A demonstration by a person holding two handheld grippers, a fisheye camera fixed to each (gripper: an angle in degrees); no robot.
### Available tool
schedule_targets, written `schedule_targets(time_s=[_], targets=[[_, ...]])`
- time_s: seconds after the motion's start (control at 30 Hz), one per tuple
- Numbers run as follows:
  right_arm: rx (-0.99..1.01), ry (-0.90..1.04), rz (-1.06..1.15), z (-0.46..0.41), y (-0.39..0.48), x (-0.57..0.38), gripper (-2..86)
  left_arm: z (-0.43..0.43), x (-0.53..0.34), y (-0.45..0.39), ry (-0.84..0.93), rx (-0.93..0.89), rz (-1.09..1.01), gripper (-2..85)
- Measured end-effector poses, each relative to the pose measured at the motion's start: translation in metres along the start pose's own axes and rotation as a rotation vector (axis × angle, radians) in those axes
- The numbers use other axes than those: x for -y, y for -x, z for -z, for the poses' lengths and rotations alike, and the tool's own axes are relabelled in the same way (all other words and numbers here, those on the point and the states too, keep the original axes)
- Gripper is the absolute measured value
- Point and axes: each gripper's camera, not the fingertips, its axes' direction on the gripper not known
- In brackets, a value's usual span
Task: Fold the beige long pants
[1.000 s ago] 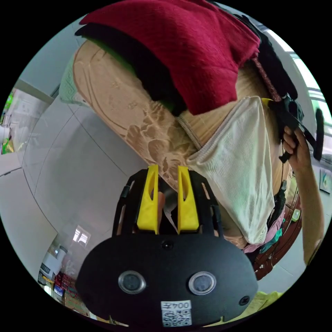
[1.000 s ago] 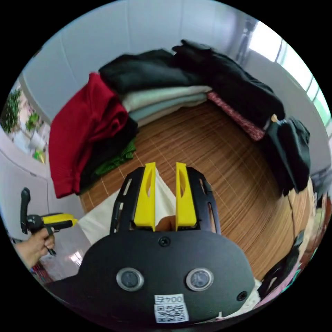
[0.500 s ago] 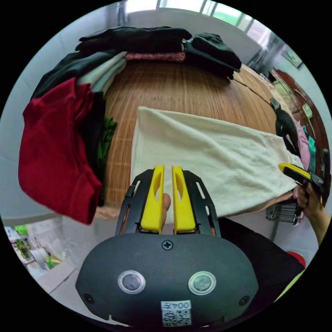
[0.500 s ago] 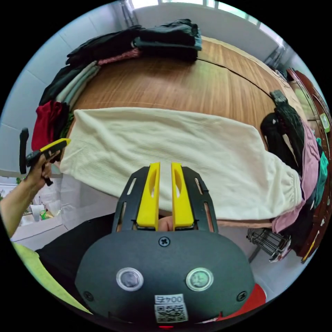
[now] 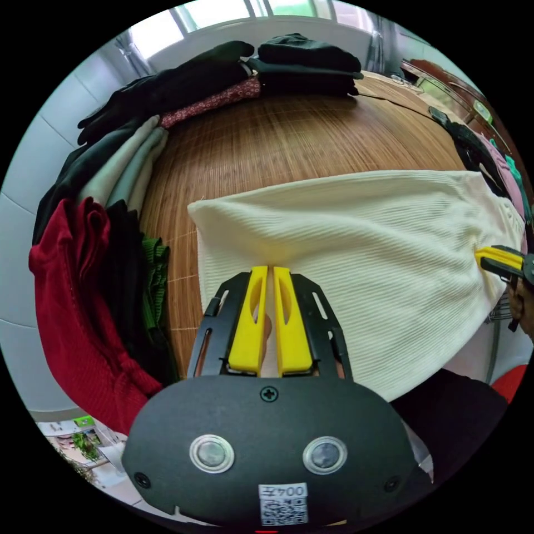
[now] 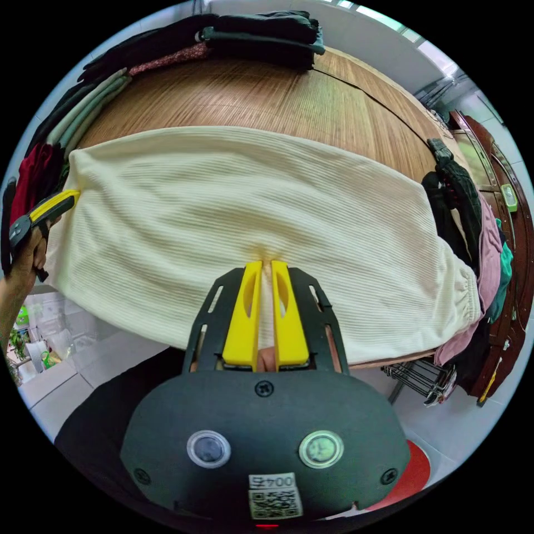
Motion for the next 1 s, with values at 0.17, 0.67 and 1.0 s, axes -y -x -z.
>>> schedule_targets(time_s=[0.17,0.67,1.0], targets=[[0.026,-0.016,-0.056,-0.006,0.044,0.026,3.5,-0.024,0.027,0.027,-0.009,0.014,0.023,1.8],[0.059,-0.075,-0.228,-0.005,0.0,-0.029,3.8,0.003,0.053,0.049,-0.024,-0.132,-0.043,0.2],[0.395,-0.04,-0.658,-0.033,-0.17,-0.152,8.2,0.007,0.035,0.028,0.048,-0.167,0.073,0.2]])
